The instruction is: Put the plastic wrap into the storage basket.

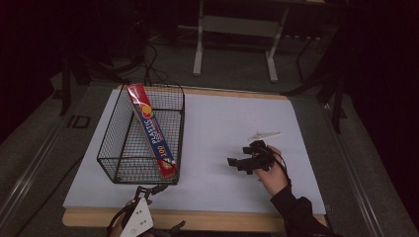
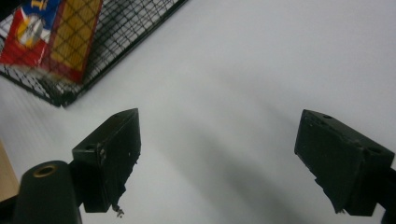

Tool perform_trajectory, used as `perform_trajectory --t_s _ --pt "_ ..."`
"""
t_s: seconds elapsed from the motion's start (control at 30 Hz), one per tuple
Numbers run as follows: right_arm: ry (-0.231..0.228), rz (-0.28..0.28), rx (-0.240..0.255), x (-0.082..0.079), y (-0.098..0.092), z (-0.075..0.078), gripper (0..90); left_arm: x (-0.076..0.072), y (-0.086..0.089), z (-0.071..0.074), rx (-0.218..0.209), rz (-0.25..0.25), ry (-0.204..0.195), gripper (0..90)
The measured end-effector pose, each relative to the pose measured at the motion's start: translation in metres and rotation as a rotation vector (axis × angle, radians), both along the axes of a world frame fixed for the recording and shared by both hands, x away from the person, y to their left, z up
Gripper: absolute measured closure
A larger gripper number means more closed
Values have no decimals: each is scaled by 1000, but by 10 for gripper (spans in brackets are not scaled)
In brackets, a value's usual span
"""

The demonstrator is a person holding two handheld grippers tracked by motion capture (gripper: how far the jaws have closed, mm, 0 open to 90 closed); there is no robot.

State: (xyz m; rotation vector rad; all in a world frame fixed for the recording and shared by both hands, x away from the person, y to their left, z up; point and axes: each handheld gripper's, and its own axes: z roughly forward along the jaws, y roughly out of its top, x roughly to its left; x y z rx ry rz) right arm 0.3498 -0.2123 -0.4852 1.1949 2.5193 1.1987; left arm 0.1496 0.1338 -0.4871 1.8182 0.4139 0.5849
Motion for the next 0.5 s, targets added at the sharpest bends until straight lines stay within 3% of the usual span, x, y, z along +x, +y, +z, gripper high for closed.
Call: perform_trajectory --t_s 0.3,0.5 --pt "-44 -19 34 -7 -7 -13 145 -1 -1 1 4 -6 -6 1" --pt "-51 -6 4 -9 -3 -20 144 -4 -1 2 7 -16 -14 1"
